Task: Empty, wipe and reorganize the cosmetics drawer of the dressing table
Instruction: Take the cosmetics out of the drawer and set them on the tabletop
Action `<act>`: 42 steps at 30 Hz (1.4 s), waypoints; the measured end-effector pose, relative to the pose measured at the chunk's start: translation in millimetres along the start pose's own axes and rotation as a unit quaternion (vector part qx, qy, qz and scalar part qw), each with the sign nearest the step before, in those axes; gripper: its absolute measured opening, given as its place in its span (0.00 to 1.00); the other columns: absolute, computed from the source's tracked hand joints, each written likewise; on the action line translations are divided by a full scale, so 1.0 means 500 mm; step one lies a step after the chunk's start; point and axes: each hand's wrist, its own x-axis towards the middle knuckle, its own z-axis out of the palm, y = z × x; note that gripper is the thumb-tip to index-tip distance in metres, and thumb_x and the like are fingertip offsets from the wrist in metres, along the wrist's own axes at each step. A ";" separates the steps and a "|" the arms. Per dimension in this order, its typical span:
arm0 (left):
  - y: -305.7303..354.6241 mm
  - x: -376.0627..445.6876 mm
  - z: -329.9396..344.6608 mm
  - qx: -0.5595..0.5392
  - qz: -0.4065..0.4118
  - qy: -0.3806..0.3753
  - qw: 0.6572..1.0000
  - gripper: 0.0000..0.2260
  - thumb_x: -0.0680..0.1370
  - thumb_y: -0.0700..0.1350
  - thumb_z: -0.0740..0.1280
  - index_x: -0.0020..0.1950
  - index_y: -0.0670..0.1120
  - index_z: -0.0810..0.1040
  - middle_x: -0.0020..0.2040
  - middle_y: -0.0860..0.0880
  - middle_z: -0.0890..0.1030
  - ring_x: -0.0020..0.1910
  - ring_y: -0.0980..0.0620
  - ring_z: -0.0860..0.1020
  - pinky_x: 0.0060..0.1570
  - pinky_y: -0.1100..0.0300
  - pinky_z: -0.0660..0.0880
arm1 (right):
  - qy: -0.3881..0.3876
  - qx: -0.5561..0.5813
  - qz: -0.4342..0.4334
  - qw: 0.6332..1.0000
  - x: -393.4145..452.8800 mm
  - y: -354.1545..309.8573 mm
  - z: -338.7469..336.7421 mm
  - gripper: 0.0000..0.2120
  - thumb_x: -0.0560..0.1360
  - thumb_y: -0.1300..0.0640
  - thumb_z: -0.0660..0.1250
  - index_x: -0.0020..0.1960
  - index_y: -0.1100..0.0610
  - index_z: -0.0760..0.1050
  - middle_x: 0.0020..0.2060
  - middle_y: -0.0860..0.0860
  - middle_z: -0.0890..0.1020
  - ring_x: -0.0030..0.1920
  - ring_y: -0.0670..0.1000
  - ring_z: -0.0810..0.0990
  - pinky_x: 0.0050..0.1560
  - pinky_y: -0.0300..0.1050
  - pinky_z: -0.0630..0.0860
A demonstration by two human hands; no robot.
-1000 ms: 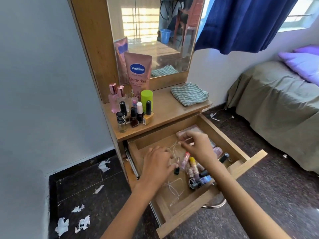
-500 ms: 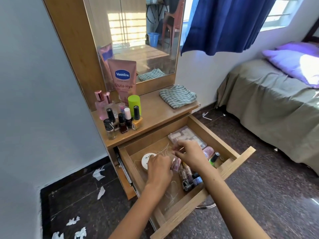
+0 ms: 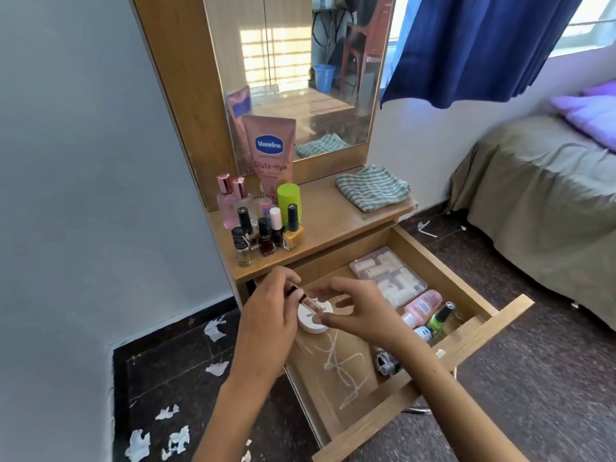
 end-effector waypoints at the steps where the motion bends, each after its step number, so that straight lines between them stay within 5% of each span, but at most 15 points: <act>1: -0.002 -0.003 -0.009 -0.018 -0.002 0.009 1.000 0.06 0.78 0.42 0.65 0.52 0.52 0.72 0.46 0.57 0.77 0.46 0.62 0.77 0.44 0.66 0.76 | 0.004 0.003 -0.008 1.000 0.004 -0.012 0.009 0.15 0.69 0.52 0.76 0.55 0.50 0.79 0.47 0.43 0.84 0.49 0.40 0.81 0.47 0.39 0.78; 5: -0.006 -0.015 -0.029 -0.114 -0.034 0.051 0.992 0.09 0.76 0.40 0.69 0.53 0.52 0.75 0.44 0.58 0.80 0.47 0.63 0.79 0.43 0.73 0.74 | 0.021 0.043 -0.033 0.998 0.024 -0.043 0.034 0.13 0.70 0.56 0.76 0.53 0.57 0.81 0.43 0.47 0.85 0.46 0.42 0.82 0.47 0.43 0.80; 10: -0.017 -0.025 -0.032 -0.209 -0.096 0.067 0.971 0.13 0.70 0.44 0.75 0.53 0.51 0.81 0.45 0.55 0.83 0.46 0.56 0.81 0.46 0.60 0.79 | 0.064 0.117 -0.041 0.990 0.030 -0.048 0.056 0.09 0.71 0.58 0.74 0.51 0.58 0.82 0.43 0.49 0.85 0.44 0.45 0.84 0.45 0.43 0.82; 15: -0.021 -0.027 -0.037 -0.190 -0.063 0.118 0.973 0.08 0.73 0.45 0.72 0.51 0.54 0.82 0.46 0.56 0.84 0.49 0.54 0.82 0.46 0.59 0.79 | 0.094 0.086 -0.021 0.992 0.016 -0.029 0.066 0.17 0.68 0.53 0.77 0.55 0.53 0.79 0.48 0.41 0.84 0.50 0.39 0.82 0.45 0.38 0.81; 23: -0.073 0.033 -0.099 -0.117 -0.055 0.239 0.962 0.09 0.72 0.48 0.72 0.51 0.54 0.79 0.44 0.60 0.82 0.45 0.62 0.81 0.45 0.71 0.76 | 0.093 -0.044 0.048 0.994 0.015 0.001 0.056 0.04 0.73 0.57 0.73 0.45 0.49 0.80 0.36 0.39 0.82 0.39 0.39 0.81 0.42 0.44 0.80; 34: -0.112 0.063 -0.061 -0.015 -0.019 0.216 0.976 0.10 0.76 0.49 0.70 0.56 0.51 0.76 0.49 0.58 0.79 0.49 0.63 0.78 0.44 0.74 0.74 | 0.023 -0.091 0.064 0.994 0.019 0.000 0.058 0.03 0.74 0.54 0.71 0.48 0.48 0.81 0.37 0.37 0.80 0.41 0.38 0.80 0.44 0.40 0.78; 42: -0.123 0.063 -0.046 -0.055 -0.009 0.229 0.972 0.12 0.73 0.44 0.73 0.54 0.48 0.77 0.47 0.56 0.81 0.47 0.60 0.80 0.47 0.69 0.77 | -0.015 -0.126 0.071 0.989 0.024 -0.004 0.055 0.05 0.76 0.52 0.69 0.51 0.48 0.80 0.43 0.39 0.83 0.40 0.34 0.76 0.43 0.30 0.72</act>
